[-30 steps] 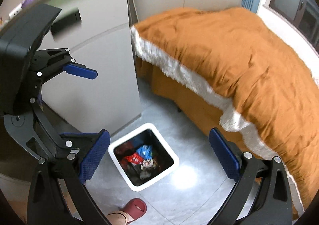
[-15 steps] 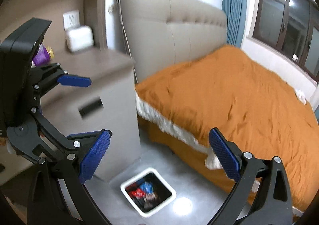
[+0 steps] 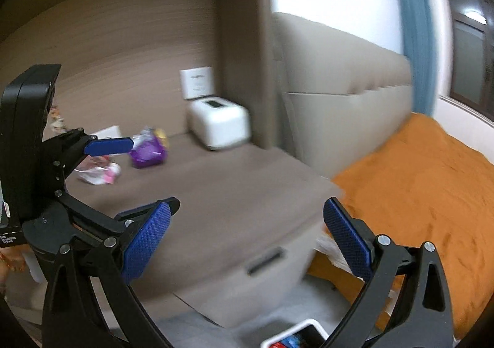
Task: Collect trash
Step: 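Move both open tools back toward the desk, then grasp the white paper cup with the left tool while the right tool grasps the purple chip bag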
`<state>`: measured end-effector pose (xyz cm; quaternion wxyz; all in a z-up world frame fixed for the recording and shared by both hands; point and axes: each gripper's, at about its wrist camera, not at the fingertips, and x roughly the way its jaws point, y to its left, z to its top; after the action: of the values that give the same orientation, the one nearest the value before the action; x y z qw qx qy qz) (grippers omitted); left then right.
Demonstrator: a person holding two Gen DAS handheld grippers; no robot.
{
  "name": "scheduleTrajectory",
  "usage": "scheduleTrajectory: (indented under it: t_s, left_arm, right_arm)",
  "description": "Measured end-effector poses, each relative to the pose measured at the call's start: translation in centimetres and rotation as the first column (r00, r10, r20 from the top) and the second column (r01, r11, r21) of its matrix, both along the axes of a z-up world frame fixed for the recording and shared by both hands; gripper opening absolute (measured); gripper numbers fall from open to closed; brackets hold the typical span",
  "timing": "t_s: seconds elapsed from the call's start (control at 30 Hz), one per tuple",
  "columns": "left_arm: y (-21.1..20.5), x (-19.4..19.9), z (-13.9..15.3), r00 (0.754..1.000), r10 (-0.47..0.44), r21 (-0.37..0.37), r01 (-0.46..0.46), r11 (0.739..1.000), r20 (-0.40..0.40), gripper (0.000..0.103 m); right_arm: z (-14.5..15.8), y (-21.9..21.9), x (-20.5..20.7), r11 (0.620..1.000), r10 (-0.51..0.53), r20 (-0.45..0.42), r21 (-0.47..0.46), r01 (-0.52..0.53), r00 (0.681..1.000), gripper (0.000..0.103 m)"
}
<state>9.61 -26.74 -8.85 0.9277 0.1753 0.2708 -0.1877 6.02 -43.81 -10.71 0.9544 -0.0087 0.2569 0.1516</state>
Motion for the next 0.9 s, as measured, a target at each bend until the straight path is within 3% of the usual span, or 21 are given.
scheduleTrajectory:
  t_s: [0.23, 0.37, 0.57, 0.73, 0.8, 0.9]
  left_arm:
    - [10.8, 1.9, -0.1, 0.987, 0.159, -0.011, -0.159, 0.987, -0.013, 0.099]
    - [15.8, 2.8, -1.4, 0.976, 0.207, -0.004, -0.207, 0.978, -0.065, 0.099]
    - [20.0, 4.0, -3.9, 0.969, 0.22, 0.071, -0.213, 0.974, -0.109, 0.099]
    - [22.4, 4.7, -5.4, 0.965, 0.206, 0.067, -0.197, 0.978, -0.161, 0.095]
    - [22.8, 5.0, -5.9, 0.966, 0.182, 0.06, -0.174, 0.983, -0.184, 0.084]
    - [22.9, 5.3, -6.6, 0.965, 0.161, 0.064, -0.151, 0.986, -0.208, 0.077]
  right_arm:
    - [0.0, 9.7, 3.8, 0.989, 0.147, -0.014, 0.001, -0.147, 0.989, 0.099]
    - [-0.6, 15.0, 6.0, 0.98, 0.198, -0.03, -0.014, -0.199, 0.98, 0.099]
    - [-2.2, 20.1, 9.5, 0.968, 0.246, -0.064, -0.04, -0.248, 0.967, 0.099]
    - [-4.1, 22.9, 13.0, 0.961, 0.265, -0.105, -0.059, -0.272, 0.958, 0.099]
    - [-4.9, 23.7, 14.4, 0.959, 0.264, -0.123, -0.076, -0.274, 0.957, 0.099]
    - [-5.6, 24.8, 16.5, 0.958, 0.257, -0.136, -0.099, -0.271, 0.957, 0.099]
